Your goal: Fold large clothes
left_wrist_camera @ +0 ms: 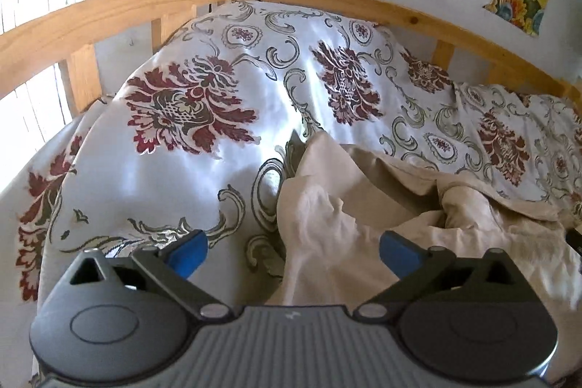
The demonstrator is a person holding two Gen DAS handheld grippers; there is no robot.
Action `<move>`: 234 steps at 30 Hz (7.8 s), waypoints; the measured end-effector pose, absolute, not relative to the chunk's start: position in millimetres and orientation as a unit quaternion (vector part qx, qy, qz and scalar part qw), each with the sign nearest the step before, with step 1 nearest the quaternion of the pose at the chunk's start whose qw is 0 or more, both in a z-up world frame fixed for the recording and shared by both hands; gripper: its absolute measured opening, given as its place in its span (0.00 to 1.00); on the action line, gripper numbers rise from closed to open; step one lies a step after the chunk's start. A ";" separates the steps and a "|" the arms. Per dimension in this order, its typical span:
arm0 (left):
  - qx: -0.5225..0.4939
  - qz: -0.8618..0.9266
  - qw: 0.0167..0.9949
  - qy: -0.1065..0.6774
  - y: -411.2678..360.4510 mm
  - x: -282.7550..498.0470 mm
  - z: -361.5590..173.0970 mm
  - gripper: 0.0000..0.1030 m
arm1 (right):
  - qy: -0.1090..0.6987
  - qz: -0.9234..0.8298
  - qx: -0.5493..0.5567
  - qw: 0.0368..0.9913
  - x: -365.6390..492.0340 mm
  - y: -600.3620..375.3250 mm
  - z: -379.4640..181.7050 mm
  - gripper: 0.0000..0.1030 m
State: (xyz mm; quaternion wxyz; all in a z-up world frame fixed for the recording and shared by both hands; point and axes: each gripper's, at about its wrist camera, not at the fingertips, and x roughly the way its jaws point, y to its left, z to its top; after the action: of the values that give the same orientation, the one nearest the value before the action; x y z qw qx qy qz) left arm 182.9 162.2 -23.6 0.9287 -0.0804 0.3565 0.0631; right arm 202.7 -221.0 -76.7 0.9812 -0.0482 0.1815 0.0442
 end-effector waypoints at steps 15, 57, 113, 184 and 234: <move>-0.112 0.051 0.947 0.296 157.9 111.4 -31.7 0.99 | 0.301 0.058 -0.088 0.948 257.4 -188.2 -131.4 0.99; -0.135 -0.145 0.960 0.197 67.6 95.9 12.9 0.01 | 0.243 0.061 -0.095 0.963 169.4 -192.6 -131.0 0.99; 0.176 -0.471 0.819 0.278 -182.3 95.6 -53.2 0.01 | 0.263 0.130 0.250 0.923 125.6 -361.1 -66.0 0.03; -0.066 -0.227 0.858 0.455 -85.5 203.8 -96.7 1.00 | 0.242 -0.077 0.135 0.958 116.5 -390.2 -68.9 0.84; -0.054 -0.113 0.933 0.339 16.6 179.1 -37.8 0.99 | 0.261 -0.006 0.192 0.946 156.1 -284.3 -65.0 0.92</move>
State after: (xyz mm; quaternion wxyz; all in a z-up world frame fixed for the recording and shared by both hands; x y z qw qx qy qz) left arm 179.1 16.6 -37.8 0.9326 -0.0544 0.3387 -0.1126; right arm 156.1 -284.3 -65.0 0.9460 0.1922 0.2609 -0.0060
